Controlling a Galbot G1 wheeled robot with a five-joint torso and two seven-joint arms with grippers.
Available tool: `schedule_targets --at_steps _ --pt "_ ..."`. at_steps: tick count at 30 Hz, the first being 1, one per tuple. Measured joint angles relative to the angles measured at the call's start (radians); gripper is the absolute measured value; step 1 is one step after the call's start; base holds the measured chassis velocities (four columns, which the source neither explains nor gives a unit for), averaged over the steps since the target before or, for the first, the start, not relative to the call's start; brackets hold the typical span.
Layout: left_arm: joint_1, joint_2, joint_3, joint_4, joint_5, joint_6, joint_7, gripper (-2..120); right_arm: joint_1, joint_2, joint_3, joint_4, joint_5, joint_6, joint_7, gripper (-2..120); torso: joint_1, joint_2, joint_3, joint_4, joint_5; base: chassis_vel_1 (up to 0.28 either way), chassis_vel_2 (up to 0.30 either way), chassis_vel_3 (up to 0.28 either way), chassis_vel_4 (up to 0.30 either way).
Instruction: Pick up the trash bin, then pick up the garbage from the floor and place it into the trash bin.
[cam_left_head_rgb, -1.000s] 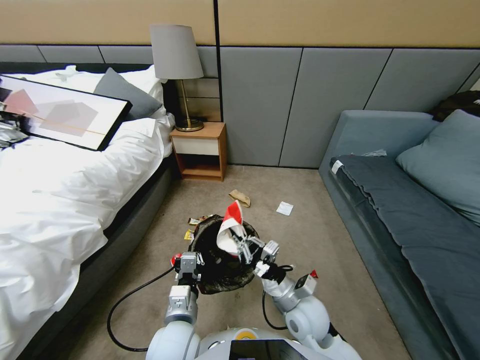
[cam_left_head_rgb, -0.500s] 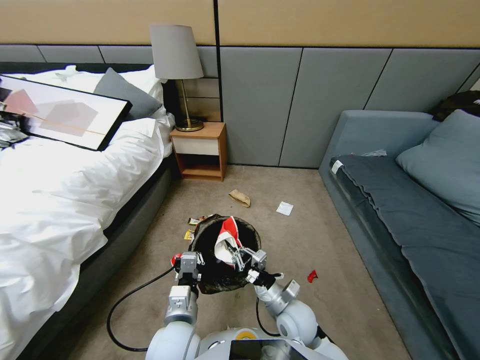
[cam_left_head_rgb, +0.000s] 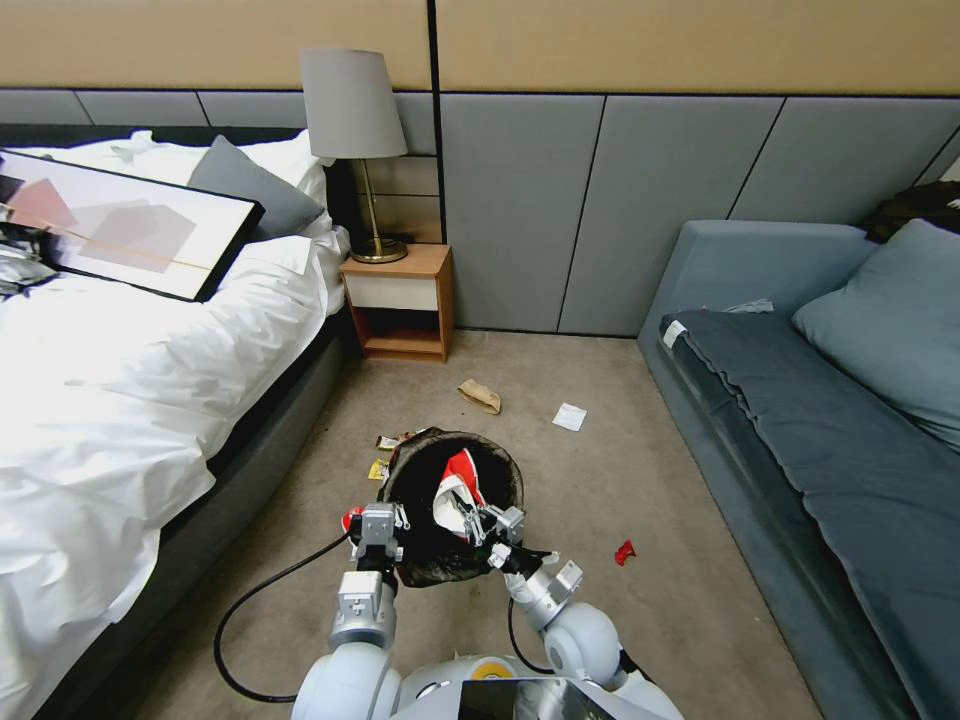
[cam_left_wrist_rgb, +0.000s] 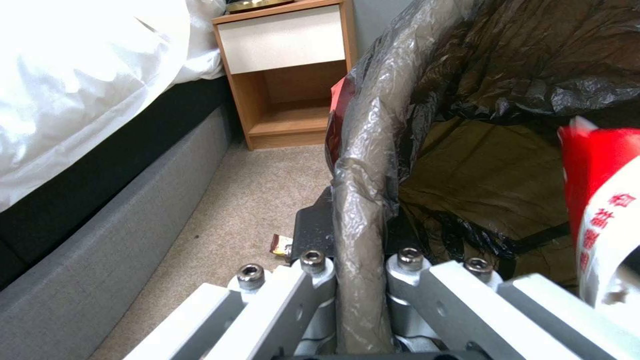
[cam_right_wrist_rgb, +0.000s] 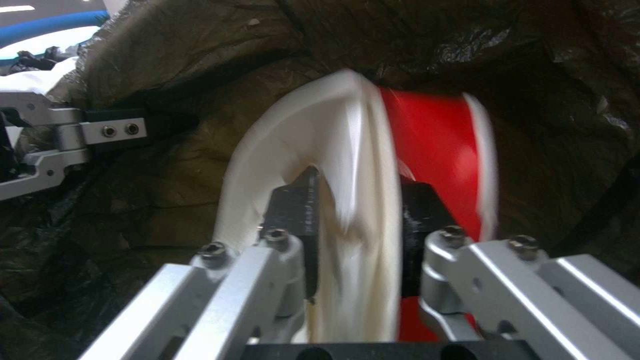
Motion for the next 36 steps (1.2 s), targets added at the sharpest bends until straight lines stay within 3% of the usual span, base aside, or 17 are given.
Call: schedule_targets --at_steps 19,27,36 --pt "-0.004 0.002 0.003 0.004 0.0 0.0 0.0 1 -0.002 -0.001 0.007 0.003 -0.02 0.002 0.012 98 0.0 0.0 0.0 0.0 0.0001 0.0 0.0 0.0 0.0" --pt "-0.001 0.005 0.001 0.001 0.0 0.0 0.0 1 -0.007 -0.01 0.01 0.02 -0.022 0.001 0.015 112 0.0 0.0 0.0 0.0 0.0 0.0 0.0 0.0 0.0" --pt "0.0 0.006 -0.001 -0.002 -0.001 0.0 -0.002 1 -0.022 -0.01 0.013 0.088 -0.046 0.009 0.021 114 0.0 0.0 0.0 0.0 0.0 0.0 0.0 0.0 0.0"
